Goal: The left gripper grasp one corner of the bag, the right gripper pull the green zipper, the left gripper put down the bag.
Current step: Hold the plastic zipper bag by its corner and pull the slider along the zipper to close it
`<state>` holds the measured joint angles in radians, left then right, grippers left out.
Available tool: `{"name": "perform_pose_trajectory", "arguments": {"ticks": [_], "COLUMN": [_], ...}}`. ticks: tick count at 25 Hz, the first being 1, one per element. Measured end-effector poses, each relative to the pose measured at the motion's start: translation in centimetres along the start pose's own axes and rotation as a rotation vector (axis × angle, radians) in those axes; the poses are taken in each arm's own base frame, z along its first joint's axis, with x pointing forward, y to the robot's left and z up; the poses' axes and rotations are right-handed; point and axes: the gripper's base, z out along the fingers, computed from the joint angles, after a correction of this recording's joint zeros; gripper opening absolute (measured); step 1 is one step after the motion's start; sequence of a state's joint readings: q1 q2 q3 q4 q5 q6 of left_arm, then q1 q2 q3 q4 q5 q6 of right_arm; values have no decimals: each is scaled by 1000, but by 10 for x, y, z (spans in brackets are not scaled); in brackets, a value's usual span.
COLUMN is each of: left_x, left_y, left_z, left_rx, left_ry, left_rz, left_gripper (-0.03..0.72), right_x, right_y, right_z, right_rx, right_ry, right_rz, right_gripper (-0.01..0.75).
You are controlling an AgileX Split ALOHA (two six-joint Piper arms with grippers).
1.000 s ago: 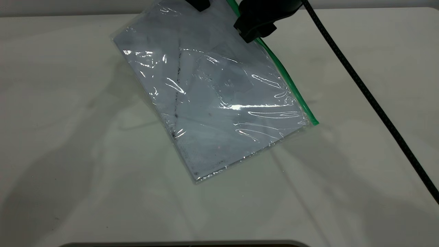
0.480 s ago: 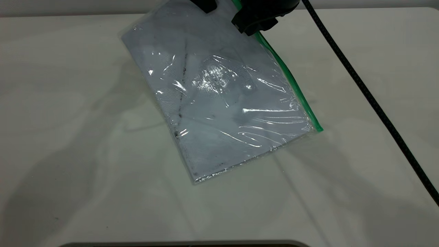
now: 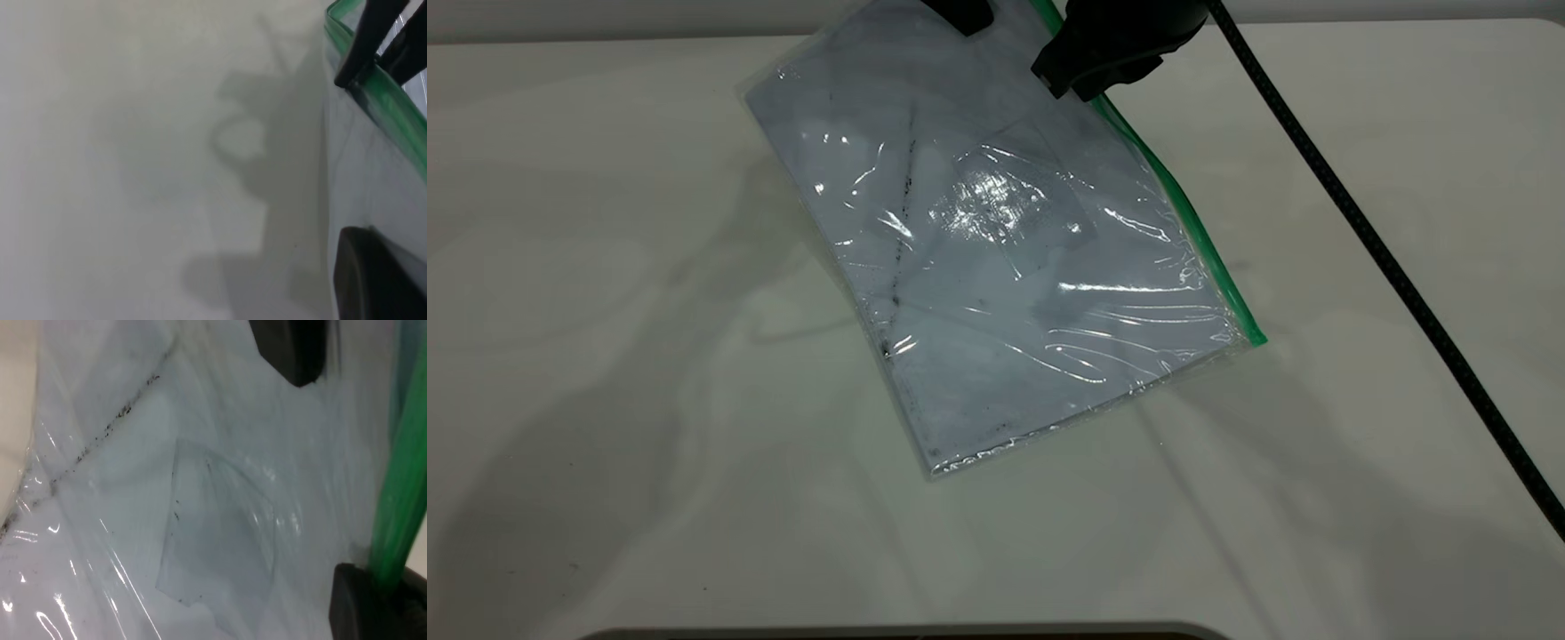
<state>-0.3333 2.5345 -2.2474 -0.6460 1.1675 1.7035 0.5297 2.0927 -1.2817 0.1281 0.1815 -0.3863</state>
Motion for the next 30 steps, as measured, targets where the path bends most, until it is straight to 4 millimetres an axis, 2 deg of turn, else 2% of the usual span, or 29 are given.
{"name": "perform_pose_trajectory", "arguments": {"ticks": [5, 12, 17, 23, 30], "left_x": [0, 5, 7, 6, 6], "left_y": [0, 1, 1, 1, 1], "left_z": [0, -2, -3, -3, -3], "left_rx": [0, -4, -5, -6, -7], "left_ry": [0, 6, 7, 2, -3], "left_rz": [4, -24, -28, -31, -33], "left_gripper": [53, 53, 53, 53, 53], "right_x": [1, 9, 12, 19, 37], "right_y": [0, 2, 1, -10, -19], "right_z": [0, 14, 17, 18, 27], "right_rx": [-4, -11, -12, -8, -23], "right_ry": [10, 37, 48, 85, 176], "right_rz": [0, 2, 5, 31, 69], "right_gripper": [36, 36, 36, 36, 36]}}
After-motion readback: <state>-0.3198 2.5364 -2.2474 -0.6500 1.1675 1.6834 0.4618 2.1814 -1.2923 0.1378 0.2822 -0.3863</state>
